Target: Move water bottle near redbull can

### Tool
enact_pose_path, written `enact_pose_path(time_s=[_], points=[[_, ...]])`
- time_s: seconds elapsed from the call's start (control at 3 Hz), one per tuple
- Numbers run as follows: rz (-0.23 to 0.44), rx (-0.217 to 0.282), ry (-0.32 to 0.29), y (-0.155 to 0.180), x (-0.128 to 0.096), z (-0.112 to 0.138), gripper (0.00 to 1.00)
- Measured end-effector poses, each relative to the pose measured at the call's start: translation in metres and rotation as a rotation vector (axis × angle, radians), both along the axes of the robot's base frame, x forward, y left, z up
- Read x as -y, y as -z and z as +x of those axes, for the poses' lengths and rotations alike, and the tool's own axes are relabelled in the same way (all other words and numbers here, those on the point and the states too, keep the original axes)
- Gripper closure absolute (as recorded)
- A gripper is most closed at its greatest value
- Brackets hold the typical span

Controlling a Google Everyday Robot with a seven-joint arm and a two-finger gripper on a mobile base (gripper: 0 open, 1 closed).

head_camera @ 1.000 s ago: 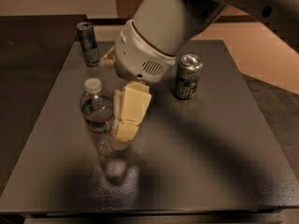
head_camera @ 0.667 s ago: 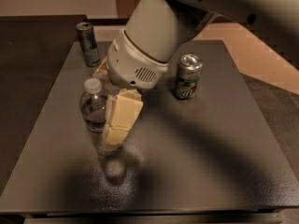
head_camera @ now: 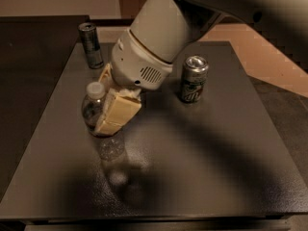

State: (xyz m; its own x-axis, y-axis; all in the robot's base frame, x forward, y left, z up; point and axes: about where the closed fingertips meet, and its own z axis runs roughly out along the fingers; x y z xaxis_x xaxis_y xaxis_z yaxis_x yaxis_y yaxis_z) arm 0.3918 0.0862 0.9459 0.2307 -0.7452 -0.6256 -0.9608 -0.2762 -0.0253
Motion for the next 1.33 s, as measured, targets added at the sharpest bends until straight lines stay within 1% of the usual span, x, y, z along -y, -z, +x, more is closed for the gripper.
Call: enact_pose_path(time_s=[0.33,0.67,1.0,1.33], points=[[0.001,-0.009,0.036,-0.01,0.005,0.019,0.87],[-0.023,-0.027,0.143,-0.02,0.014,0.057,1.0],[-0.05,-0.057,0.254,-0.027,0.019,0.095,1.0],[-0.065,-0.082,0.35,-0.03,0.017,0.137,1.0]])
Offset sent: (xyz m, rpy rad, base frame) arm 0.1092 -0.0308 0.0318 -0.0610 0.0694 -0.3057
